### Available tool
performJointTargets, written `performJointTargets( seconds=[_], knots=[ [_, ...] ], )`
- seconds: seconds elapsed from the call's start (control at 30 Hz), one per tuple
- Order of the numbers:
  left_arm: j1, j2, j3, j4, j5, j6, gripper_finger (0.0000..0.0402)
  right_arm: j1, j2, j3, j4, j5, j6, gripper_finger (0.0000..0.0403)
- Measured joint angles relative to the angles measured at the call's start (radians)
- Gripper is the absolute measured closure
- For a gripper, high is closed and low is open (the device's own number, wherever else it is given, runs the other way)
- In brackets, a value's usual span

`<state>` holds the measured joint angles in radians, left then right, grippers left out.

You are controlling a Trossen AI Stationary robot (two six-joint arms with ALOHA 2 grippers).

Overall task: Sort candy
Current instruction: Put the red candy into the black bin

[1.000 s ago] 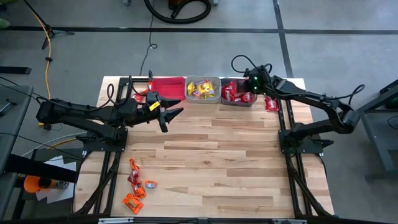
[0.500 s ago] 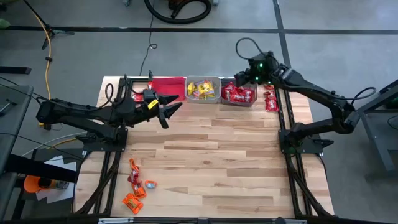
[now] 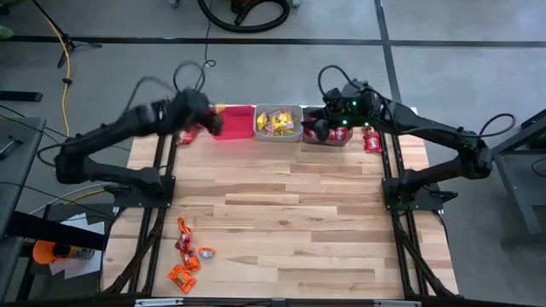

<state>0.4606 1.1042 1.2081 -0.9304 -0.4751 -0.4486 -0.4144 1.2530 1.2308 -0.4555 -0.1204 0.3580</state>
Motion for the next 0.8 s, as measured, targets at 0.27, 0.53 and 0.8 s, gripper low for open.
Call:
performJointTargets(
  seconds=[0.27, 0.53, 0.8],
  knots=[
    [0.351, 0.172, -0.050, -0.252, 0.119, 0.162, 0.0224, 0.024, 0.005, -0.001, -0.036, 0.070, 0.004, 0.0149],
    [0.397, 0.315, -0.256, -0.106, 0.160, 0.194, 0.0224, 0.024, 0.005, -0.002, -0.038, 0.098, 0.027, 0.0149],
    [0.398, 0.397, -0.408, 0.076, 0.114, 0.218, 0.0224, 0.025, 0.005, -0.002, -0.043, 0.122, 0.034, 0.0149]
  ],
)
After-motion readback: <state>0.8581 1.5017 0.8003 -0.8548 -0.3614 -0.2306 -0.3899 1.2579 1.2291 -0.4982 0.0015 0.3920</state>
